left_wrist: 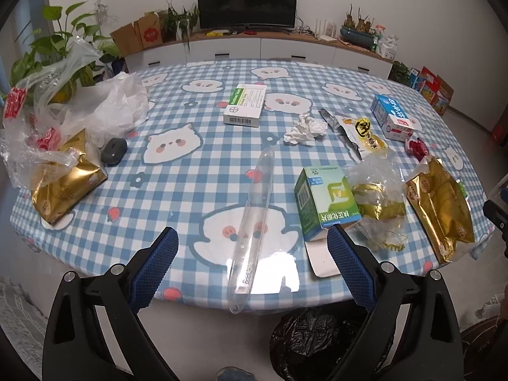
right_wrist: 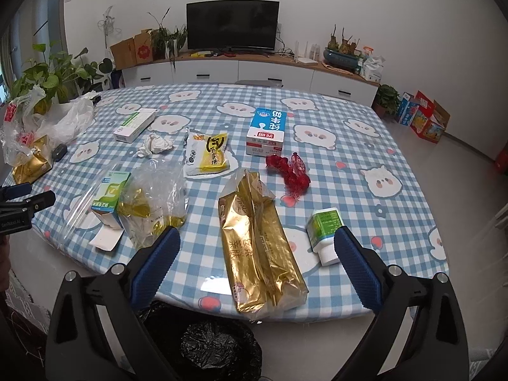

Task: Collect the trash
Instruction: 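Grasp the clear plastic tube with the left tool while the right tool grasps the gold foil bag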

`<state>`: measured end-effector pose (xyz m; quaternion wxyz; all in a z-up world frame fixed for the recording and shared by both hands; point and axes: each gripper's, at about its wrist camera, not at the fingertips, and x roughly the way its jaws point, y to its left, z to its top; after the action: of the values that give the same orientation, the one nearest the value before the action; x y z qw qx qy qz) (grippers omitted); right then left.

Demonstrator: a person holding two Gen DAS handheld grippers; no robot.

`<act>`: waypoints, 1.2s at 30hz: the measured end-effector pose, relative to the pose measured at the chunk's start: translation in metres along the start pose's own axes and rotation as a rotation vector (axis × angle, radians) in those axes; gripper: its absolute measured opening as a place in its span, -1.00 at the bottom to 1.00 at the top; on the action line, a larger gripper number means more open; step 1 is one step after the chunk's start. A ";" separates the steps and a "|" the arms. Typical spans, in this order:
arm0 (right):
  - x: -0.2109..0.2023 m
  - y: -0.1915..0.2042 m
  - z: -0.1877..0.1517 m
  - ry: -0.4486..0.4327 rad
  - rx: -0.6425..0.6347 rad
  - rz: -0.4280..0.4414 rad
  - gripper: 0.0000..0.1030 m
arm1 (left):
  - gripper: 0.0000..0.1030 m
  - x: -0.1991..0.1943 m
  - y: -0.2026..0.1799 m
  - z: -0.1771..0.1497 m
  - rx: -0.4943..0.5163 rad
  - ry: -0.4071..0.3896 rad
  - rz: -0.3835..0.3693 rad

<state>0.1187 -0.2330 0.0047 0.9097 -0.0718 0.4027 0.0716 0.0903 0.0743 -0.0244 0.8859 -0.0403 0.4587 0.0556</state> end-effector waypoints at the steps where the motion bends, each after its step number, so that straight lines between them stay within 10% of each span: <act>1: 0.007 -0.001 0.004 0.013 -0.004 0.004 0.79 | 0.74 0.007 0.003 0.004 -0.014 0.015 -0.012; 21: 0.108 -0.005 0.013 0.276 0.039 0.099 0.16 | 0.50 0.111 0.014 0.034 0.000 0.202 0.033; 36: 0.126 -0.006 0.003 0.345 0.057 0.085 -0.70 | -0.23 0.120 -0.004 0.028 0.018 0.254 0.041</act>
<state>0.2056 -0.2290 -0.0861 0.8249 -0.0403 0.5574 0.0851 0.1823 0.0808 -0.1065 0.8197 -0.0298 0.5684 0.0643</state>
